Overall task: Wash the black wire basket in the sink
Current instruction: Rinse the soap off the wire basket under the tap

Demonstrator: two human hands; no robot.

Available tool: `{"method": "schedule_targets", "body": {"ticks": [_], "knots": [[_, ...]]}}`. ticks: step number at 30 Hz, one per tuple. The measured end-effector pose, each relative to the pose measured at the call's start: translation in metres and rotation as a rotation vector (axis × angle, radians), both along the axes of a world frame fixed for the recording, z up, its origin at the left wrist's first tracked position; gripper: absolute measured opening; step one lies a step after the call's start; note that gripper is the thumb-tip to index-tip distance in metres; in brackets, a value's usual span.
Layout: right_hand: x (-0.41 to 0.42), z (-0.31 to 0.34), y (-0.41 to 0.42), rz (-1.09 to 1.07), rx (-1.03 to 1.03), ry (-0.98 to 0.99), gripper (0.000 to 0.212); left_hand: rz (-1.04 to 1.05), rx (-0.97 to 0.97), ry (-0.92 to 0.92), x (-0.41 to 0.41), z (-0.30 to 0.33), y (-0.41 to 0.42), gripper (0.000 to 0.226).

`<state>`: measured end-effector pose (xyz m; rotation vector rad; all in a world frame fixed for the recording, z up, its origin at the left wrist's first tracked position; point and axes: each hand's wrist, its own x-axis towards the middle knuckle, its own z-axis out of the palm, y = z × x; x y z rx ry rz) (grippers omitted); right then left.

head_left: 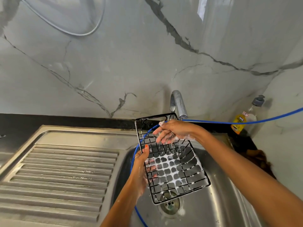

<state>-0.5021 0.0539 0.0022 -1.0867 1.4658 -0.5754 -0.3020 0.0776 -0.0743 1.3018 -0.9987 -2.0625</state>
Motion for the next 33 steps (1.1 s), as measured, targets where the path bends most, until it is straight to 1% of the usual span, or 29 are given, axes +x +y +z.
{"method": "schedule_targets", "body": {"ticks": [4, 7, 11, 16, 18, 20, 21, 23, 25, 26, 27, 28, 29, 30, 33], "knots": [[-0.001, 0.001, 0.002, -0.031, -0.052, -0.044, 0.041, -0.016, 0.002, 0.000, 0.001, 0.002, 0.003, 0.088], [-0.003, 0.003, 0.004, -0.020, -0.115, -0.022, 0.039, -0.003, 0.012, 0.000, 0.002, 0.007, 0.006, 0.088], [-0.005, 0.003, 0.007, -0.040, -0.170, -0.133, 0.034, -0.012, 0.020, 0.000, 0.003, 0.012, 0.010, 0.097], [-0.006, 0.004, 0.007, 0.001, -0.211, -0.047, 0.034, 0.010, 0.009, 0.009, 0.002, 0.020, 0.014, 0.091], [-0.003, 0.008, 0.010, -0.052, -0.199, -0.076, 0.037, 0.029, 0.001, 0.012, 0.000, 0.023, 0.016, 0.083], [-0.001, 0.011, 0.011, -0.093, -0.217, -0.066, 0.037, 0.039, 0.002, 0.021, -0.001, 0.025, 0.018, 0.080], [0.000, 0.011, 0.011, -0.113, -0.227, -0.069, 0.031, 0.039, 0.003, 0.024, -0.002, 0.027, 0.019, 0.078], [0.002, 0.010, 0.008, -0.126, -0.240, -0.073, 0.013, 0.037, 0.013, 0.024, -0.003, 0.030, 0.022, 0.078], [0.003, 0.009, 0.003, -0.138, -0.271, -0.009, 0.030, 0.042, 0.015, 0.024, -0.004, 0.031, 0.023, 0.078], [0.005, 0.010, 0.002, -0.152, -0.286, 0.030, 0.034, 0.043, 0.010, 0.029, -0.004, 0.032, 0.024, 0.078], [0.006, 0.010, 0.002, -0.175, -0.295, 0.038, 0.032, 0.043, 0.011, 0.032, -0.005, 0.032, 0.025, 0.078], [0.006, 0.009, 0.001, -0.192, -0.292, 0.018, 0.026, 0.043, 0.013, 0.035, -0.005, 0.032, 0.025, 0.077], [0.007, 0.009, 0.001, -0.204, -0.274, -0.018, 0.018, 0.044, 0.015, 0.038, -0.006, 0.034, 0.025, 0.073], [0.007, 0.009, 0.002, -0.195, -0.251, -0.039, 0.016, 0.048, 0.012, 0.041, -0.006, 0.035, 0.025, 0.067], [0.010, 0.012, 0.005, -0.141, -0.176, 0.065, 0.066, 0.056, 0.029, 0.034, -0.008, 0.036, 0.025, 0.053]]}}
